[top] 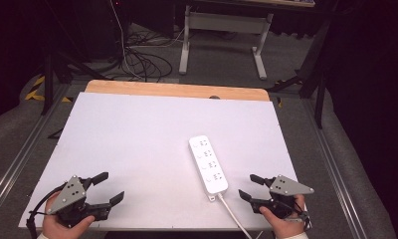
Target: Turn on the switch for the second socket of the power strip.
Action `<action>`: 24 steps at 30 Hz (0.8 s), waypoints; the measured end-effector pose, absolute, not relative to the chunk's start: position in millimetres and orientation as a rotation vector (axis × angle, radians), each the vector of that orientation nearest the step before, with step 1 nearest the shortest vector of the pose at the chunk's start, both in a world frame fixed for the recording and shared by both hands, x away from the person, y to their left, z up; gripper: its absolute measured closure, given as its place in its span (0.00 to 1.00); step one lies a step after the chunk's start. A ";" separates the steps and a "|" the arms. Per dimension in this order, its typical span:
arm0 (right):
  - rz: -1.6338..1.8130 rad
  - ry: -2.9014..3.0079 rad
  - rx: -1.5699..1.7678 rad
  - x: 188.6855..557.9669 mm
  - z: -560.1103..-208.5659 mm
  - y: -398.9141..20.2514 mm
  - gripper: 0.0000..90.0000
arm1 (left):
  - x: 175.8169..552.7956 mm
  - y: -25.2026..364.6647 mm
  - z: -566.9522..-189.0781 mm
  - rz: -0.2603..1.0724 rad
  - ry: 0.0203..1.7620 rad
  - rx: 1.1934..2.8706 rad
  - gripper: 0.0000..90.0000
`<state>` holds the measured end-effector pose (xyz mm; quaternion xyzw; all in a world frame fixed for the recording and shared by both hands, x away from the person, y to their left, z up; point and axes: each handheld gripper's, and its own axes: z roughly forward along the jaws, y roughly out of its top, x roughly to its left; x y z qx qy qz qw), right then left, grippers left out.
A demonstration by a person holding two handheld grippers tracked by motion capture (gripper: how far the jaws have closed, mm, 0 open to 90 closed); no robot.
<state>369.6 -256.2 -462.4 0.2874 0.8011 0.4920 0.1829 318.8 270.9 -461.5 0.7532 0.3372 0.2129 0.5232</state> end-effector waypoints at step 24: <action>1.404 2.290 0.831 378.9 -446.3 -250.8 0.52 | 315.9 268.8 -459.1 0.524 0.814 1.806 0.23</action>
